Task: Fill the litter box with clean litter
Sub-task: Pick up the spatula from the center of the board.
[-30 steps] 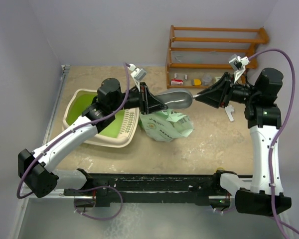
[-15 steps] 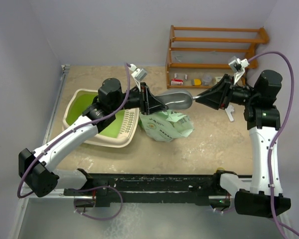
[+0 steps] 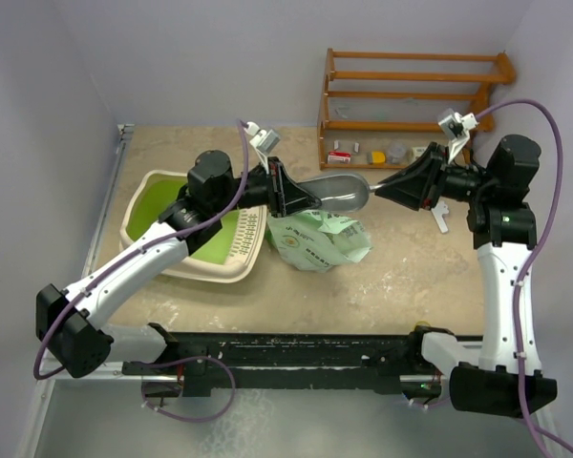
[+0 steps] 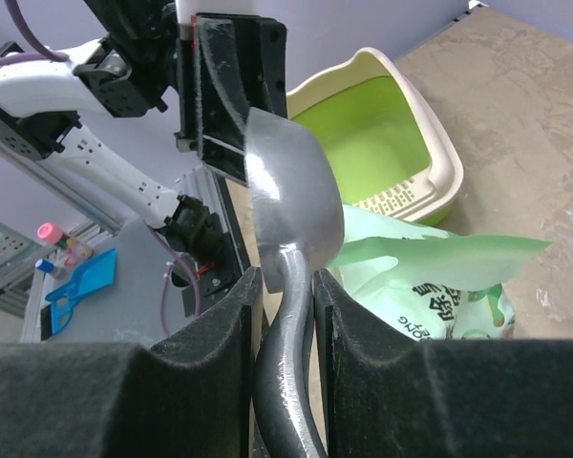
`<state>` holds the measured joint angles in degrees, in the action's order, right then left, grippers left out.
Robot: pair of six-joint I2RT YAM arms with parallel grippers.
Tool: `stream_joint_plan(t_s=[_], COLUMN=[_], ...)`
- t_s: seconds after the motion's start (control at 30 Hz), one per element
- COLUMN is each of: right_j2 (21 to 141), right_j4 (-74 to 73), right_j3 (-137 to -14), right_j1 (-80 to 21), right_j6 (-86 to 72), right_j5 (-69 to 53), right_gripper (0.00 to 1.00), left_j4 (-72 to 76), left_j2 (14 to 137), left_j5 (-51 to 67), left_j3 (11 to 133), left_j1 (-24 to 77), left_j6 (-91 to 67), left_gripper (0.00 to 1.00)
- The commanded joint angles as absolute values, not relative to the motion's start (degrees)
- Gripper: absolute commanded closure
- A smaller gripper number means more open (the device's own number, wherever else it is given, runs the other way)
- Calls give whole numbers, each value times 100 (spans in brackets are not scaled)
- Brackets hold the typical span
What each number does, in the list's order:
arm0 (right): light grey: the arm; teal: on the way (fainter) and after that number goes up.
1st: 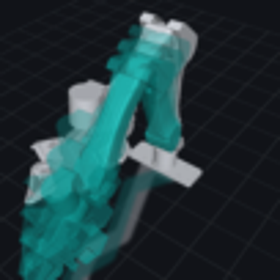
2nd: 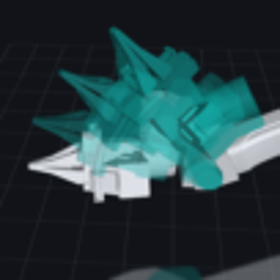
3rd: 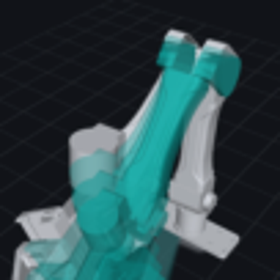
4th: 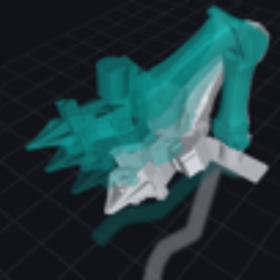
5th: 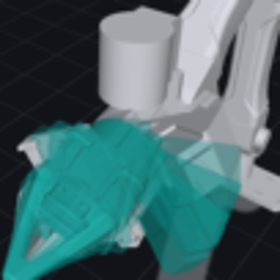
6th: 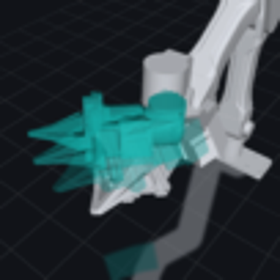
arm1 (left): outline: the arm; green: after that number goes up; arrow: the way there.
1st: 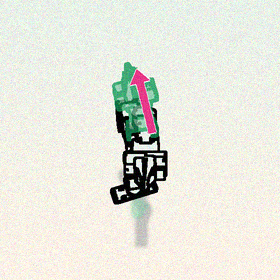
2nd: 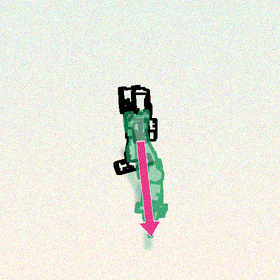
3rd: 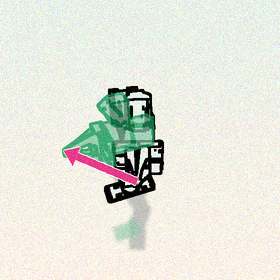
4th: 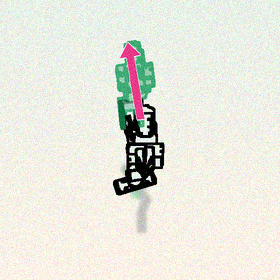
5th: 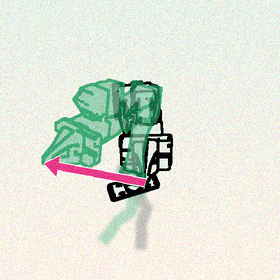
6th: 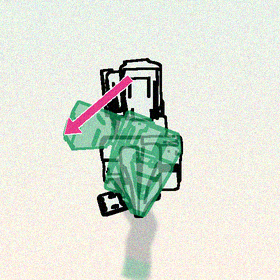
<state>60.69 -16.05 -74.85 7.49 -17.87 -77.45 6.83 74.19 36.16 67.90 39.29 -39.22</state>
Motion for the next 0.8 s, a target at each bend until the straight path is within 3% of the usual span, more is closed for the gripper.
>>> stream_joint_plan(t_s=[0.0,0.3,0.77], right_j2=[6003,6002,6000], right_j4=[-1411,-1411,-1411], right_j3=[-7472,-7414,-7396], right_j1=[754,756,755], right_j6=[-1712,-1712,-1712], right_j5=[-7692,-7692,-7692], right_gripper=[100,100,100], left_j4=[1535,1914,2842], left_j2=[7236,7036,7142], left_j5=[3488,3052,2968], left_j3=[6844,6459,6136], left_j1=[3964,3964,3962], left_j6=[-4104,-4443,-6590], left_gripper=[95,97,97])
